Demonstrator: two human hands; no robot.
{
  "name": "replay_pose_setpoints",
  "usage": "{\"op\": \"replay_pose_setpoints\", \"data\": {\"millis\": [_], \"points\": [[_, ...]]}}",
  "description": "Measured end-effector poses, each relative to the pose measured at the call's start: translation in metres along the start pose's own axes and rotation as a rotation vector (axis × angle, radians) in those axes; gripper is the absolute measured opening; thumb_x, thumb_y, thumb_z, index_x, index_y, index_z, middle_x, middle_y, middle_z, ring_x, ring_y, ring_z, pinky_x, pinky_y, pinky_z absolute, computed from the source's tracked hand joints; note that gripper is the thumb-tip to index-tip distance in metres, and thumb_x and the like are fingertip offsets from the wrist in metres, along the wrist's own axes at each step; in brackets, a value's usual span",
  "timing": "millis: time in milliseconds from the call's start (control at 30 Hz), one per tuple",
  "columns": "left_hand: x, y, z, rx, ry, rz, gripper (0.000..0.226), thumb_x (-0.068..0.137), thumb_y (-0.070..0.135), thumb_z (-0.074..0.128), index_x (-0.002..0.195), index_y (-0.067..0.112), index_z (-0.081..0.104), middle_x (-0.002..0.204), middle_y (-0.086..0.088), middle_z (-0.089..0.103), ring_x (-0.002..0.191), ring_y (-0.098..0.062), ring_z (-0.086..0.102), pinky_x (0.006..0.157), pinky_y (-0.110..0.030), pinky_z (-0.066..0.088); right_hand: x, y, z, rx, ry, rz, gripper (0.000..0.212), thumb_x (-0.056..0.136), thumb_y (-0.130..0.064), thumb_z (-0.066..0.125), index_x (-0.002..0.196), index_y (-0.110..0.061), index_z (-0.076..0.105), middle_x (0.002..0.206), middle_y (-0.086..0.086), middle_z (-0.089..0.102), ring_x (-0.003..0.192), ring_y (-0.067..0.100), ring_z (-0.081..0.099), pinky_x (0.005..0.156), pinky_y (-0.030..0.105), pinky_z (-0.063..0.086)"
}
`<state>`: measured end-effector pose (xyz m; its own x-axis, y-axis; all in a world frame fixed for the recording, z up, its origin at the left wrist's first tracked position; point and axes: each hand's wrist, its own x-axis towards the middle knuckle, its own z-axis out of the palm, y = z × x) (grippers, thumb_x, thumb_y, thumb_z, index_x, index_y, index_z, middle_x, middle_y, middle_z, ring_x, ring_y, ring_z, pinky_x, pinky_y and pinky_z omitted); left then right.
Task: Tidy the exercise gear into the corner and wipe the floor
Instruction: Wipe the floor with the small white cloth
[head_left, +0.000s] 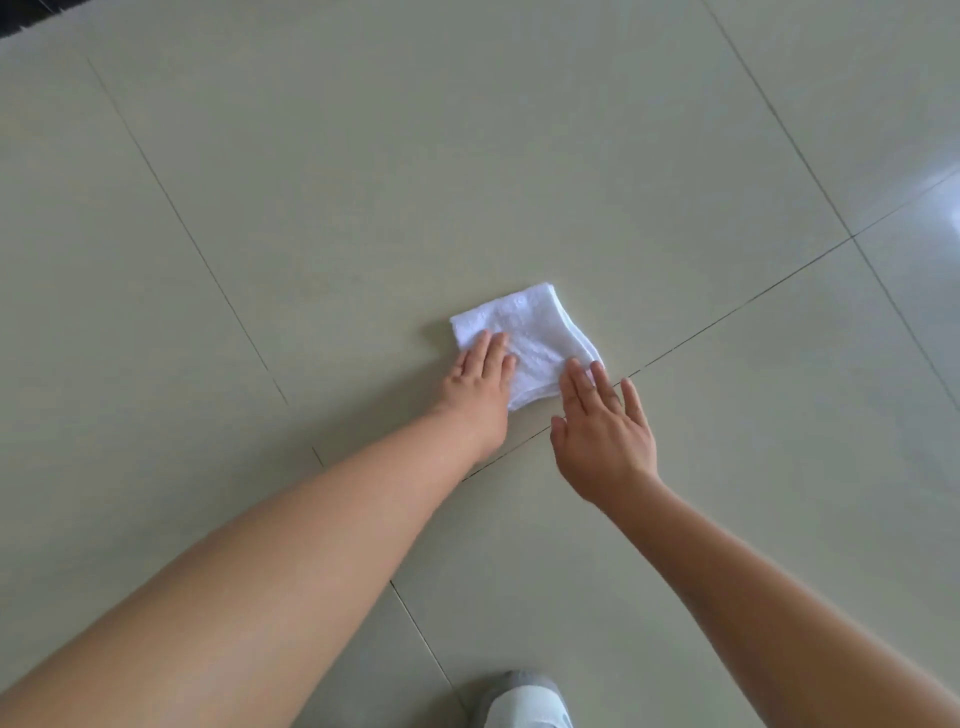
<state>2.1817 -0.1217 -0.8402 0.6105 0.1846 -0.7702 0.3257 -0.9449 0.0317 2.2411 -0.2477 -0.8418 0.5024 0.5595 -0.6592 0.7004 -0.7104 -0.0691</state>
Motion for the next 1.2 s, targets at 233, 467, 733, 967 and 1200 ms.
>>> {"op": "replay_pose_setpoints", "data": {"millis": [233, 467, 733, 967, 1200], "points": [[0.074, 0.004, -0.075, -0.09, 0.128, -0.042, 0.06, 0.103, 0.029, 0.023, 0.151, 0.006, -0.003, 0.159, -0.011, -0.013, 0.148, -0.027, -0.01, 0.121, -0.035, -0.002, 0.087, 0.023, -0.073, -0.029, 0.037, 0.108, 0.056, 0.101, -0.022, 0.019, 0.151, -0.008, 0.0, 0.16, -0.001, -0.007, 0.149, 0.016, -0.007, 0.121, 0.033, 0.001], [0.047, -0.108, -0.057, 0.028, 0.144, -0.185, 0.058, 0.1, 0.021, 0.028, 0.151, 0.006, 0.006, 0.16, -0.013, -0.002, 0.149, -0.026, 0.001, 0.121, -0.034, 0.004, 0.1, -0.078, -0.07, 0.079, 0.079, -0.068, 0.063, 0.095, -0.016, 0.027, 0.151, -0.01, -0.001, 0.16, -0.001, -0.009, 0.148, 0.014, -0.01, 0.121, 0.029, -0.002], [0.008, -0.11, -0.032, 0.154, 0.072, -0.016, 0.056, 0.102, 0.023, 0.024, 0.151, 0.003, 0.005, 0.16, -0.015, 0.0, 0.15, -0.024, 0.002, 0.121, -0.031, 0.0, 0.057, -0.093, -0.053, -0.015, -0.017, -0.102, 0.063, 0.095, -0.013, 0.027, 0.15, -0.006, -0.002, 0.16, 0.005, -0.007, 0.149, 0.019, -0.007, 0.121, 0.03, 0.004], [-0.008, -0.075, -0.014, 0.211, 0.032, 0.061, 0.059, 0.099, 0.021, 0.029, 0.151, 0.002, 0.006, 0.159, -0.018, 0.003, 0.149, -0.028, 0.003, 0.121, -0.033, 0.002, 0.025, -0.077, -0.039, -0.099, -0.093, -0.028, 0.064, 0.094, -0.014, 0.031, 0.15, -0.003, 0.001, 0.16, 0.009, -0.002, 0.149, 0.02, -0.004, 0.12, 0.03, 0.007], [-0.01, -0.049, -0.011, 0.294, 0.043, 0.173, 0.06, 0.098, 0.017, 0.029, 0.151, 0.003, 0.005, 0.159, -0.018, 0.0, 0.149, -0.029, 0.0, 0.121, -0.035, 0.001, 0.0, -0.064, -0.024, -0.087, -0.122, 0.09, 0.059, 0.093, -0.017, 0.03, 0.149, -0.004, 0.015, 0.158, 0.009, 0.013, 0.148, 0.016, 0.0, 0.121, 0.032, -0.006]]}}
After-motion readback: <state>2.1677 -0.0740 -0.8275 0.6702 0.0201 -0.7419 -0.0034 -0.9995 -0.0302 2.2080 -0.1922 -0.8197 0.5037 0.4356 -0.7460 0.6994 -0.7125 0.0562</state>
